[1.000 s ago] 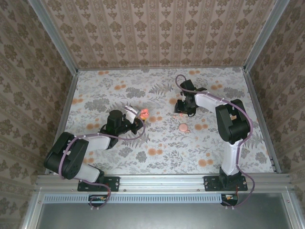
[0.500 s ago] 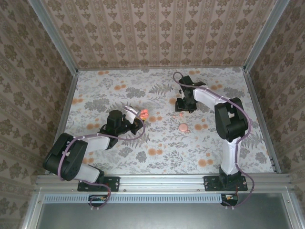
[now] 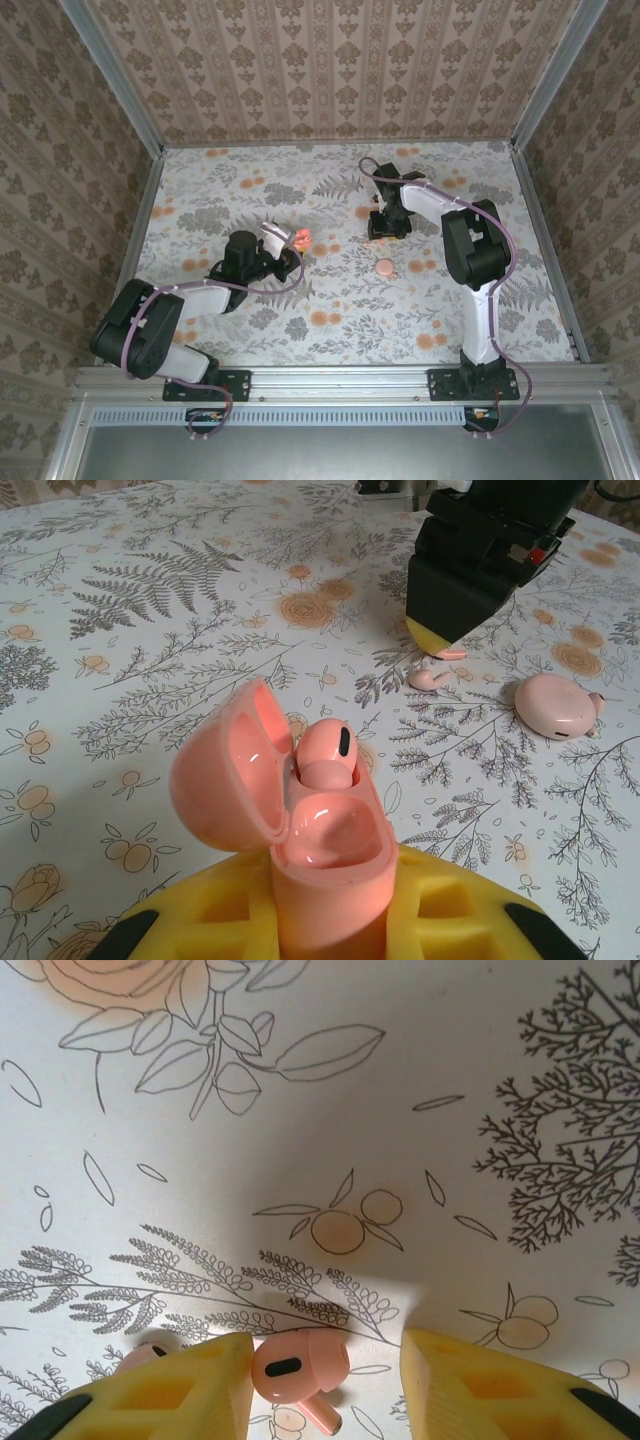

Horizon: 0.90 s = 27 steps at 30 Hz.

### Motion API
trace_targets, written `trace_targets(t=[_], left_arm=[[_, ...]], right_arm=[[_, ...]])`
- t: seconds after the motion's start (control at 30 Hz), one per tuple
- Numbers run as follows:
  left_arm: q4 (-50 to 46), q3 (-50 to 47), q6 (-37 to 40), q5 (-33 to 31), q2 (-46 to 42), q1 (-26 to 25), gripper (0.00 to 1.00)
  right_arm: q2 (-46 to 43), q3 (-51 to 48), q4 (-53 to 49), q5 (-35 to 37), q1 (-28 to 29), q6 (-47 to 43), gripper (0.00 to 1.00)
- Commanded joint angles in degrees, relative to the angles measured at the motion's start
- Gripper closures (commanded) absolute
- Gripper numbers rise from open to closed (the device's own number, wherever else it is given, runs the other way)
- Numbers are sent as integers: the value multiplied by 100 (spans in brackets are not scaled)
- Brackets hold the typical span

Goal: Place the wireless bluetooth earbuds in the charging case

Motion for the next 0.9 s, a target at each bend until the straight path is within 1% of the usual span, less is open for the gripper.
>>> trace_targets(t=[0.0,0.27,0.5,0.7,0.87], left_arm=[[-45,151,72,-22,-150,-40,91],[-86,170,113,-20,-153,-36,91],[-130,195,148,-6,-141,-36,91],[-65,205,158,37,-7,-44,91],[158,236,102,116,235,-60,91]], right_arm=[[170,153,-116,-120,17,-127,59],[158,191,-41,-151,33,-105,66],[70,133,-42,-108,58,-41,70],[-218,-129,209,-33,78,67,73],[-627,-553,587,-11,88,192,73]])
